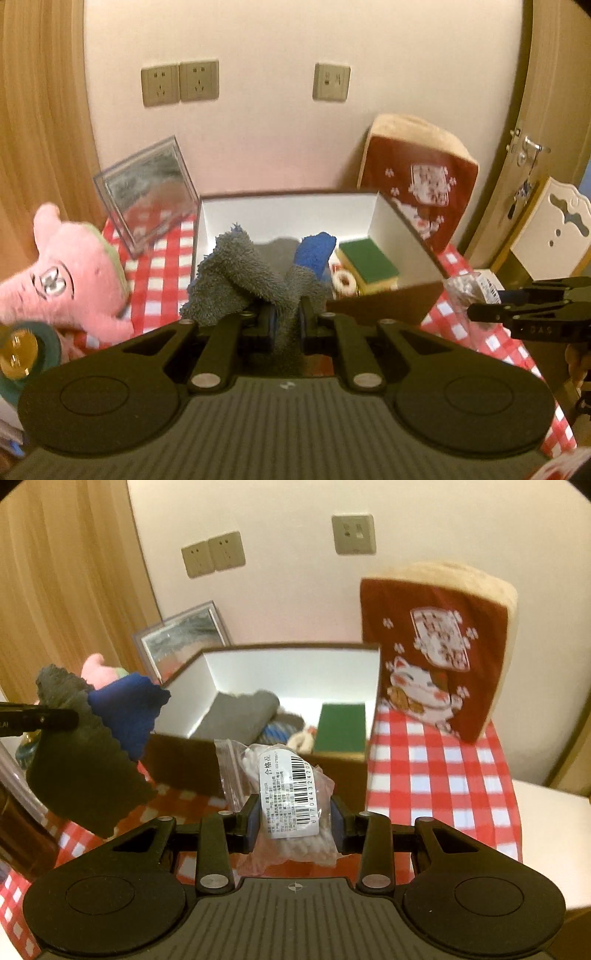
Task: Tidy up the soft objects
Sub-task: 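Carry green towel and blue cloth with left tool while right tool carries swab bag to box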
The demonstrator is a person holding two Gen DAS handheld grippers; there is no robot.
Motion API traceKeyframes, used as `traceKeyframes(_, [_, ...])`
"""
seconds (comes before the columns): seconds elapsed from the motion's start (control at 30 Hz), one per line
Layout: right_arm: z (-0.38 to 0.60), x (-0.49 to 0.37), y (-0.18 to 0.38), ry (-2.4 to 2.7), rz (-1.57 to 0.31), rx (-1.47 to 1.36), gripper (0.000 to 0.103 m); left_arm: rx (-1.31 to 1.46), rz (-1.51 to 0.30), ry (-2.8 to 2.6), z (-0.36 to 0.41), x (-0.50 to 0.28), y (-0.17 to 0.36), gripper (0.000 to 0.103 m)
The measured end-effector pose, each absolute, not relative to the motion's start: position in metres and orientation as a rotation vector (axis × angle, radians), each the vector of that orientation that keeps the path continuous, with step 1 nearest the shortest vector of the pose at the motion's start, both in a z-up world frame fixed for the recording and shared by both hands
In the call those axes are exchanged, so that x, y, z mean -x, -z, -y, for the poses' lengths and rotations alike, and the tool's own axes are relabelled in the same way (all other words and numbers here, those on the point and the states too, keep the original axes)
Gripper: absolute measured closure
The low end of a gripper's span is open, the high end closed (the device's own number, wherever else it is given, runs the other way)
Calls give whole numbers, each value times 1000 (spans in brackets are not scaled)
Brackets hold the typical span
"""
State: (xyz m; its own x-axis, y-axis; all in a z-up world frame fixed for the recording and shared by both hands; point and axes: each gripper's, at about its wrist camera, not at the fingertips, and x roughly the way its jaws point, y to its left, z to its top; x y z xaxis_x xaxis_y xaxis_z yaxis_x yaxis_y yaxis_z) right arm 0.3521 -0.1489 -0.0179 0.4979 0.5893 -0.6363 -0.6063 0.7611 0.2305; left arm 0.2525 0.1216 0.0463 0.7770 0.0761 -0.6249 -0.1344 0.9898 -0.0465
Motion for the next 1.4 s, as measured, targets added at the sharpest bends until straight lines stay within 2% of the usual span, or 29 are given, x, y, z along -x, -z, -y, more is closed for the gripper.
traceKeyframes(0.57, [110,-401,-13,-766,-677,40,64,51,-558,-105,-135,-313,-91,91])
traceKeyframes(1.4, [64,-487,20,-754,-737,71,64,48,-664,-123,-172,-428,-38,91])
